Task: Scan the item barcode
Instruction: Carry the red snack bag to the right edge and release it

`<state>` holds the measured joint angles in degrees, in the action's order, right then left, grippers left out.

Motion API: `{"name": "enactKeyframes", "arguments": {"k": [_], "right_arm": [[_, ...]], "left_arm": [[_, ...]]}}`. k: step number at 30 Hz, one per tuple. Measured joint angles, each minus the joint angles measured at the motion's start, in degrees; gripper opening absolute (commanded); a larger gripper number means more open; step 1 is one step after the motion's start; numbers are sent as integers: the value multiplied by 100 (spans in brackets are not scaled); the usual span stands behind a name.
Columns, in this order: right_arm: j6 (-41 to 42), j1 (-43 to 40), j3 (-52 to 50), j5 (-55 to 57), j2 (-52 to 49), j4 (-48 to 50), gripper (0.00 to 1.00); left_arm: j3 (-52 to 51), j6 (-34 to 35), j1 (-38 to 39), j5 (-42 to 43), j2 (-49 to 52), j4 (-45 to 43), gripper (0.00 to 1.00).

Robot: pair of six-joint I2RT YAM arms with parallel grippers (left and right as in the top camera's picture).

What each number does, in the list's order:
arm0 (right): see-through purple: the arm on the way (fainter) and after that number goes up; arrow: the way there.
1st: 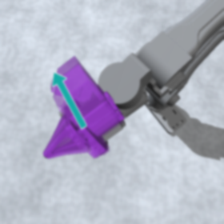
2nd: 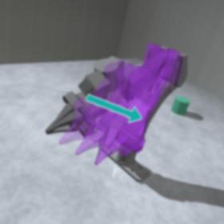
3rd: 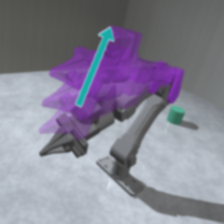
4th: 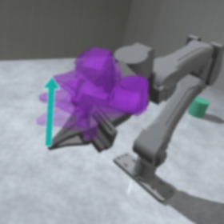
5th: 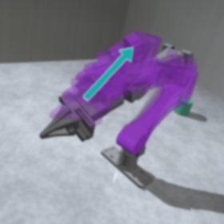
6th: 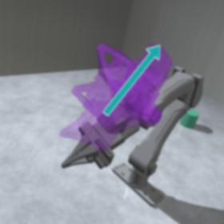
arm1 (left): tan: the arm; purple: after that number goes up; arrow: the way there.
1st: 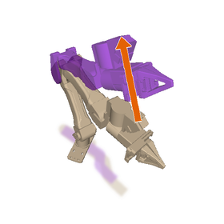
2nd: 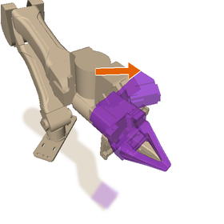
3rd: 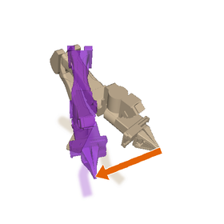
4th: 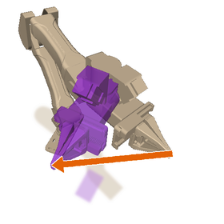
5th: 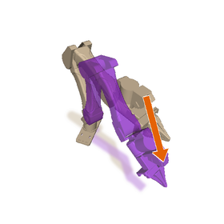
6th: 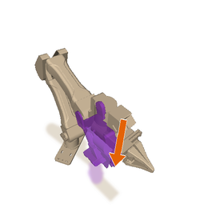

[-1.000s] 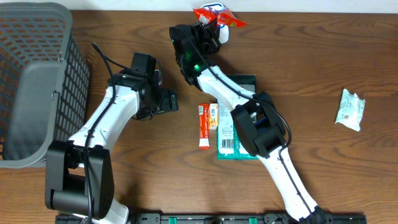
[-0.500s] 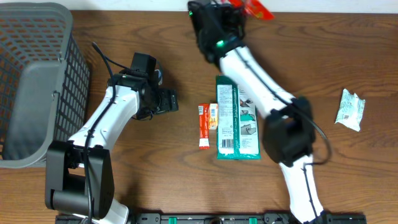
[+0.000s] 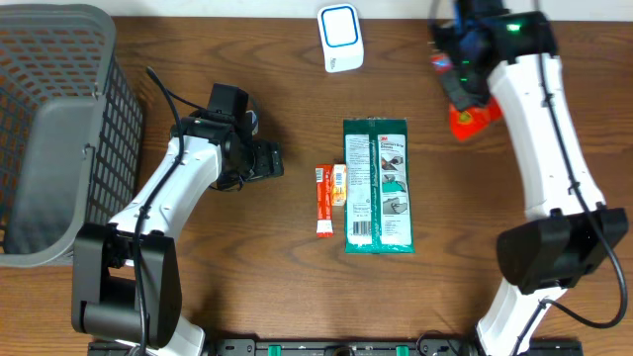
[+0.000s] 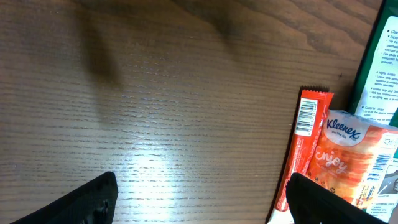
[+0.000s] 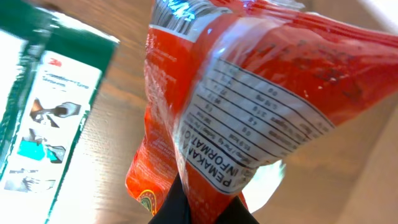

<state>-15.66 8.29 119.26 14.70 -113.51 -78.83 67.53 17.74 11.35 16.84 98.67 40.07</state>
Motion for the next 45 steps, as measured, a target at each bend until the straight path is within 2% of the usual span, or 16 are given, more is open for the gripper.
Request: {"name": "enactKeyframes", "arguments": {"k": [6, 12, 15, 17, 20, 23, 27, 29, 34, 38, 39, 40, 41, 42, 45], "right_arm": [[719, -1161, -1185, -295, -4, 426, 1], [857, -2070, -2647, -446, -7, 1506, 2], [883, -2369, -3106, -457, -9, 1893, 7], [894, -2490, -3241, -457, -11, 2004, 19], [927, -2588, -3324, -485, -11, 2065, 82], [927, -2603, -3324, -503, -11, 2046, 91], [935, -2603, -3316, -455, -11, 1834, 94], [977, -2603, -3279, -411, -11, 1644, 99], [1257, -2509, -2629, -374, -9, 911, 99], [1349, -2229, -2214, -1069, -7, 898, 99], [1362, -2144, -2208, -1434, -7, 951, 85], [1357, -2083, -2216, -1698, -7, 1025, 40], [1381, -2039, -2229, -1893, -7, 1113, 12], [1390, -1985, -2273, -2074, -4, 1276, 1], [1427, -1926, -2710, -2243, 2, 1939, 1]], "left_arm": [[0, 0, -2, 0, 0, 0, 87], [0, 2, 0, 0, 0, 0, 87], [0, 0, -2, 2, 0, 2, 87], [0, 0, 0, 0, 0, -2, 87], [0, 2, 0, 2, 0, 0, 87], [0, 0, 0, 2, 0, -2, 87], [0, 0, 0, 0, 0, -2, 87], [0, 0, 0, 2, 0, -2, 87], [0, 0, -2, 0, 0, 0, 87], [0, 0, 0, 2, 0, -2, 87], [0, 0, 0, 2, 0, -2, 87], [0, 2, 0, 2, 0, 0, 87], [0, 0, 0, 0, 0, -2, 88], [0, 0, 0, 0, 0, -2, 87], [0, 0, 0, 2, 0, -2, 87]]}}
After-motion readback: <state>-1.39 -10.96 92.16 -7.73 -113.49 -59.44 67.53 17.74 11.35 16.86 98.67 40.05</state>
